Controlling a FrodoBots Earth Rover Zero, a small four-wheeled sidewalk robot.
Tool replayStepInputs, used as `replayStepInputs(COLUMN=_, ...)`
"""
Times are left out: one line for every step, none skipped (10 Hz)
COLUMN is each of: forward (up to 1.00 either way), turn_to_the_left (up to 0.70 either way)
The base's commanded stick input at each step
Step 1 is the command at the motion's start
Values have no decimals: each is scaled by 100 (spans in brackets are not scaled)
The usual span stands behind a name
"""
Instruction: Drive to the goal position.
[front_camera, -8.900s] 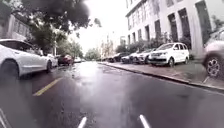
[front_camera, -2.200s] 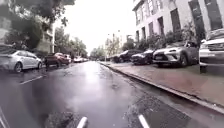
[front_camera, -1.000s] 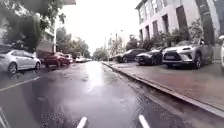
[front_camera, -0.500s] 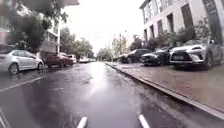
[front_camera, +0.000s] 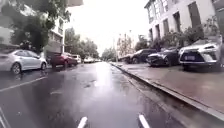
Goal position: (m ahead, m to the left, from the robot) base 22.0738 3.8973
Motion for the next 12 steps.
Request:
replayStepInputs(forward=70, turn_to_the_left=14)
replayStepInputs(forward=70, turn_to_the_left=14)
replayStepInputs(forward=70, turn_to_the_left=14)
replayStepInputs(forward=70, turn_to_the_left=14)
replayStepInputs(forward=70, turn_to_the_left=14)
replayStepInputs(forward=70, turn_to_the_left=14)
replayStepInputs(forward=70, turn_to_the_left=14)
replayStepInputs(forward=70, turn_to_the_left=0)
replayStepInputs(forward=70, turn_to_the_left=0)
replayStepInputs(forward=70, turn_to_the_left=0)
replayStepInputs(forward=70, turn_to_the_left=0)
replayStepInputs(forward=70, turn_to_the_left=0)
